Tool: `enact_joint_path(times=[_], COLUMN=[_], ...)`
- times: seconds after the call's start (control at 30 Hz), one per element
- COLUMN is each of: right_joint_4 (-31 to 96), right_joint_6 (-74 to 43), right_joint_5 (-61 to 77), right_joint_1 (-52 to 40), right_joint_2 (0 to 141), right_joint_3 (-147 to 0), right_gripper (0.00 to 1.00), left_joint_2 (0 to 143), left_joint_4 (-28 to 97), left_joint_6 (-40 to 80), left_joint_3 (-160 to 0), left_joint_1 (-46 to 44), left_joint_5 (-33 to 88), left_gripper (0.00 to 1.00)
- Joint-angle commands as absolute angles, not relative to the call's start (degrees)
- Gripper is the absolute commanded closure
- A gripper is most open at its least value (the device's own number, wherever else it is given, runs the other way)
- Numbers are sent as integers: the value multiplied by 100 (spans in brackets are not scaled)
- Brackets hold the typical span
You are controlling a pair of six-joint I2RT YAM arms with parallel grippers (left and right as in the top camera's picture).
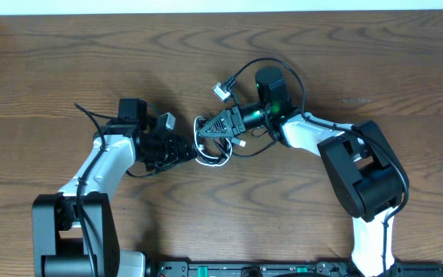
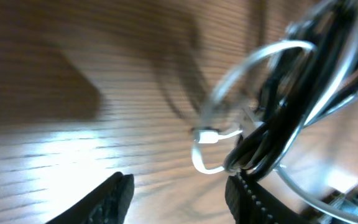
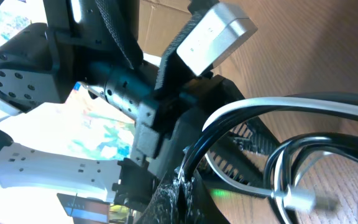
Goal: Untangle cables
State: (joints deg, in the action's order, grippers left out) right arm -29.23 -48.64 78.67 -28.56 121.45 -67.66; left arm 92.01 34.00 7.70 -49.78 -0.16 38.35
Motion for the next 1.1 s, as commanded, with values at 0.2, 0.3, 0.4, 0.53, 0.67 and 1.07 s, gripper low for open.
enact_joint_path(times=[0.2, 0.3, 0.4, 0.53, 0.67, 1.07], right_joint_4=[-2585, -2504, -2432, -2418, -2421, -2449], right_joint_6=[-4613, -4622, -4622, -4619, -4622, -4600], right_joint_5=[7905, 7771, 7760, 7758, 7782, 8007], right_joint_1=[-2810, -2794, -2788, -2792, -2904, -3192], right_joint_2=[11959, 11959, 11959, 11959, 11959, 11959], right_joint_3=[-6733, -6733, -6733, -6733, -6733, -6733], right_gripper=[99, 99, 99, 99, 99, 99], left_joint_2=[9242, 9236, 9236, 9236, 9236, 9236], left_joint_4=[3441, 3461, 3457, 3457, 3420, 3345], left_joint_6=[-399, -454, -445, -445, -451, -449], left_joint_3=[-4971, -4971, -4971, -4971, -4971, -4971], left_joint_1=[-1, -1, -1, -1, -1, -1], left_joint_5=[5363, 5336, 5199, 5275, 5502, 5507], left_gripper=[47, 50, 49, 48, 48, 50])
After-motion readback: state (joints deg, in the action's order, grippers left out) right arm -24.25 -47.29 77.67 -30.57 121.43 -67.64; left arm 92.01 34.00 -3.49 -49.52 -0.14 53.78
